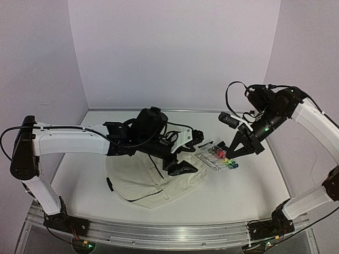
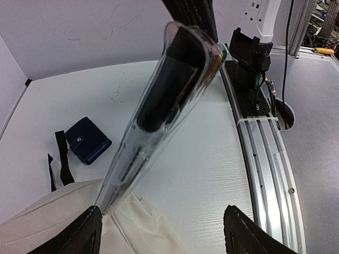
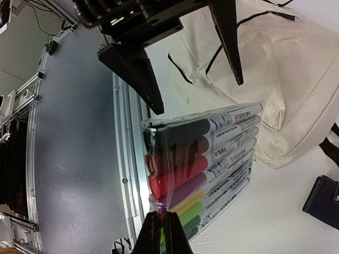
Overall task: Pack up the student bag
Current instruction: Pick up the stationery from the center of the board.
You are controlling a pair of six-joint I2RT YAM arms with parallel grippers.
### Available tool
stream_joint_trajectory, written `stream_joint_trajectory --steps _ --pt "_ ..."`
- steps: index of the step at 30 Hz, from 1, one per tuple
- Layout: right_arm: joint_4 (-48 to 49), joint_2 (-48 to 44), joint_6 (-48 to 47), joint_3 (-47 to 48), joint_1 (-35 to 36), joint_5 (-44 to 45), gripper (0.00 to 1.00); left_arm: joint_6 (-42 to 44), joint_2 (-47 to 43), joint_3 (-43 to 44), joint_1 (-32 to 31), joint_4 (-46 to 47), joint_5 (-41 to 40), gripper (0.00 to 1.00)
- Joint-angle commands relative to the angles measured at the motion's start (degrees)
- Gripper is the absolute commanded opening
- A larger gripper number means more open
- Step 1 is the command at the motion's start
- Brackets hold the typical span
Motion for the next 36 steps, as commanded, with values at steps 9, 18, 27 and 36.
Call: stream_joint_trajectory --steps 9,18,27,36 --pt "-8.2 0.0 -1.6 1.0 2.7 -6.3 0.0 5.5 0.9 1.3 -2.8 7.1 2.0 0.61" --pt "-8.3 0.6 -1.4 0.6 4.7 -7.0 0.0 3.3 2.0 0.7 -3.8 9.5 -1.5 0.59" --pt "-8.5 0.7 -1.3 -0.6 6.0 -5.9 0.0 5.1 -1.4 -3.6 -3.7 13.8 -8.4 0.66" --pt "-7.3 2.2 0.3 1.9 6.5 -6.3 0.0 4.3 -1.2 -2.8 -3.9 10.2 -0.3 0.36"
